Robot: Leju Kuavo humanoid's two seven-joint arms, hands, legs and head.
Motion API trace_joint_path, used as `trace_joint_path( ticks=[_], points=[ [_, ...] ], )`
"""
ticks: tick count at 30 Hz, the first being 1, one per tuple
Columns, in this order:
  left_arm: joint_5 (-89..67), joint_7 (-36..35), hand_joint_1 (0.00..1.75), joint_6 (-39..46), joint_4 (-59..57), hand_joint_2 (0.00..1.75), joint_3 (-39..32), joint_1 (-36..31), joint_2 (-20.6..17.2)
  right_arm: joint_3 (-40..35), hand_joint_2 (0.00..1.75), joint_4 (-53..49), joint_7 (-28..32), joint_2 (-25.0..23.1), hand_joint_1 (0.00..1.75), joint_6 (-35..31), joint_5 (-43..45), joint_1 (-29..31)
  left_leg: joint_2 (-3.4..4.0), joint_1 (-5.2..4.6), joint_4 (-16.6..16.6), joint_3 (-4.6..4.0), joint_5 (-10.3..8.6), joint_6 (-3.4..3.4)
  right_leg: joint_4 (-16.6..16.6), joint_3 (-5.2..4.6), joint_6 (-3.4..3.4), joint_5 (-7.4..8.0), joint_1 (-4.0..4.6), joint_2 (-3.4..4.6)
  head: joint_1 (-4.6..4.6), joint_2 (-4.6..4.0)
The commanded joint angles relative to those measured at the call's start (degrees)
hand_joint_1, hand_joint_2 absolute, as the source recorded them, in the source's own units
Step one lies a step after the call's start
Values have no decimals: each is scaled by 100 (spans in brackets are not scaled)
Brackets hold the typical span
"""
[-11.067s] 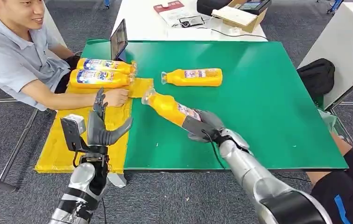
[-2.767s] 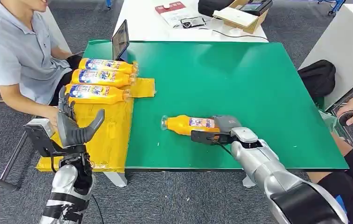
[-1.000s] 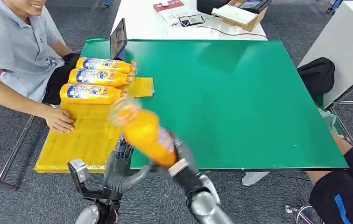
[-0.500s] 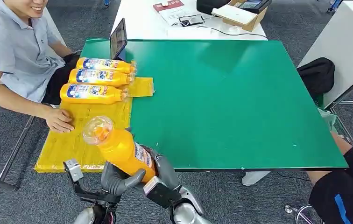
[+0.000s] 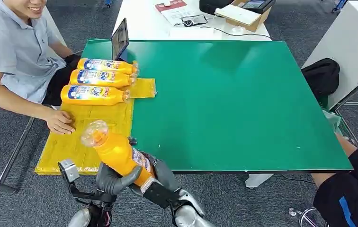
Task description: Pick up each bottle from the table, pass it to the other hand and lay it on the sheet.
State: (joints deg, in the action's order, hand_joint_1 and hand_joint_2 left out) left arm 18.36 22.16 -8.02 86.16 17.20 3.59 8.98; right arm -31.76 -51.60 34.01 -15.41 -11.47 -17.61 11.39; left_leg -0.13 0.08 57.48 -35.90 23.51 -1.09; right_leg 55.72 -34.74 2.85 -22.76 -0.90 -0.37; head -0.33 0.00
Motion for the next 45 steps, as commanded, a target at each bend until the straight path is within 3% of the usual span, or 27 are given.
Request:
trace_joint_path(
  ticks=[1,5,6,11,14,15,19,20,22,25,28,34,39,45],
  points=[
    [43,-106,175,12,-183,175,-226,-436,-2,-149,175,373,-126,48,0,-322,-136,-150,-16,7,-5,22,6,6,-6,28,-10,-10,8,-15,0,0],
    [38,-120,175,2,-196,175,-209,-419,1,-95,175,349,-134,41,0,-359,-105,-125,-2,4,-4,18,7,5,-3,21,-8,-6,4,1,0,0],
    [33,-133,175,0,-185,175,-202,-408,5,-37,0,330,-144,33,0,-376,-76,-129,-7,7,-2,28,13,6,-3,34,-12,-12,8,-4,2,0],
    [34,-181,175,158,-172,175,-325,-382,26,175,0,155,-105,48,0,-619,-3,-139,-8,6,-1,36,17,8,-2,42,-14,-18,7,-4,0,0],
    [-552,-23,175,863,-219,175,-496,-481,-52,295,0,-35,-22,94,0,-848,-7,-260,-9,4,-5,21,8,5,-3,27,-10,-10,5,-6,2,0],
    [-1669,70,175,1730,-351,175,-420,-648,-194,467,0,-278,254,103,0,-1320,-10,-385,-9,6,-1,28,13,7,-1,34,-13,-14,7,-5,2,0],
    [-2705,11,175,2274,-713,175,-451,-1000,-426,836,0,-961,416,212,0,-1758,125,-601,-25,3,-5,15,2,6,0,22,-10,-10,4,-21,2,0],
    [-3581,-86,175,2691,-867,175,-361,-1162,-583,1086,0,-1397,599,178,0,-2372,114,-683,-33,6,-3,31,9,11,2,40,-17,-20,7,-28,0,0],
    [-4585,-333,175,3089,-1364,175,-458,-1578,-717,1536,0,-2263,599,270,0,-2853,99,-797,-22,5,-4,33,10,10,0,40,-16,-17,6,-17,0,0],
    [-5387,-511,175,3103,-2311,175,-580,-2223,-849,2469,0,-3060,599,118,0,-2853,-49,-868,-43,2,3,9,-2,7,9,21,-12,-13,3,-38,2,0],
    [-5762,-656,175,3049,-3403,175,-704,-2949,-911,2715,0,-3289,599,260,0,-2853,111,-792,-36,3,2,21,-2,6,7,34,-14,-10,4,-30,0,0],
    [-6122,-799,175,3140,-3831,175,-631,-3245,-947,2641,0,-3247,599,297,0,-2853,160,-763,-13,4,0,16,-9,2,1,24,-18,10,5,-7,0,0],
    [-6824,-1107,175,2814,-5145,175,-476,-3996,-1104,2412,0,-2963,599,503,0,-2703,421,-774,-20,6,2,24,-6,3,2,34,-18,6,7,-16,2,0],
    [-7589,-1516,175,1756,-6543,175,-2,-4764,-1015,2347,0,-2476,599,509,0,-2250,615,-594,-15,7,4,20,-8,3,2,27,-19,10,9,-11,2,0]
  ],
)
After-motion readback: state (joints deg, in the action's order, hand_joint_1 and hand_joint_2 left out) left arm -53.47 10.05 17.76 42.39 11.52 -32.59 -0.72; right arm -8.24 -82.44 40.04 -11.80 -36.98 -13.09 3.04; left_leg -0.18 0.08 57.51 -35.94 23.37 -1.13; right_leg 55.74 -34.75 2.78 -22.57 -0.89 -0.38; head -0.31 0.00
